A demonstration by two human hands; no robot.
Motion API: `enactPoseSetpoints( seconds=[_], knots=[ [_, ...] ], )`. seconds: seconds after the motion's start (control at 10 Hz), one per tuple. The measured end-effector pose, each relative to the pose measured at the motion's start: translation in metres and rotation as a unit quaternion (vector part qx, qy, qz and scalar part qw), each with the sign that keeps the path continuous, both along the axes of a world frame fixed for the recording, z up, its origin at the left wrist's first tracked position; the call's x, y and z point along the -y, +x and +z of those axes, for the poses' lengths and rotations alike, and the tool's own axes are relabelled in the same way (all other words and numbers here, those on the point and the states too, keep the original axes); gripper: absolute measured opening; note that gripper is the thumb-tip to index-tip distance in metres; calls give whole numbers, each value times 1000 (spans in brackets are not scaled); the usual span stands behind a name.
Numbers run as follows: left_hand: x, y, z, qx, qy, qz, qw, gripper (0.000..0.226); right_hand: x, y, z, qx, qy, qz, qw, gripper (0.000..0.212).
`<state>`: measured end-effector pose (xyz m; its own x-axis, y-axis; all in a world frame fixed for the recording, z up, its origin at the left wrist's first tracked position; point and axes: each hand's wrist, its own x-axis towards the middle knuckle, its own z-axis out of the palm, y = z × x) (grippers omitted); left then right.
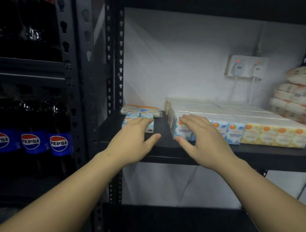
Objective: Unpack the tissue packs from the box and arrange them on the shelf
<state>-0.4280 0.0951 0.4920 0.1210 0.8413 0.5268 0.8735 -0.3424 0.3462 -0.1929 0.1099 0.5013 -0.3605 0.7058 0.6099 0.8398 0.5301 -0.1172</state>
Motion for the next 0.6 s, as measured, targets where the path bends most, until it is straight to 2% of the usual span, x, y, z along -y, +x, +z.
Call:
enactPoseSetpoints(
  seconds=[0.3,0.6],
  knots=[
    [11,67,33,-98,-39,41,994,70,6,114,15,-8,-46,-80,996,69],
    [28,145,58,-84,-83,83,990,79,15,223,46,-4,-101,-119,988,74]
  ],
)
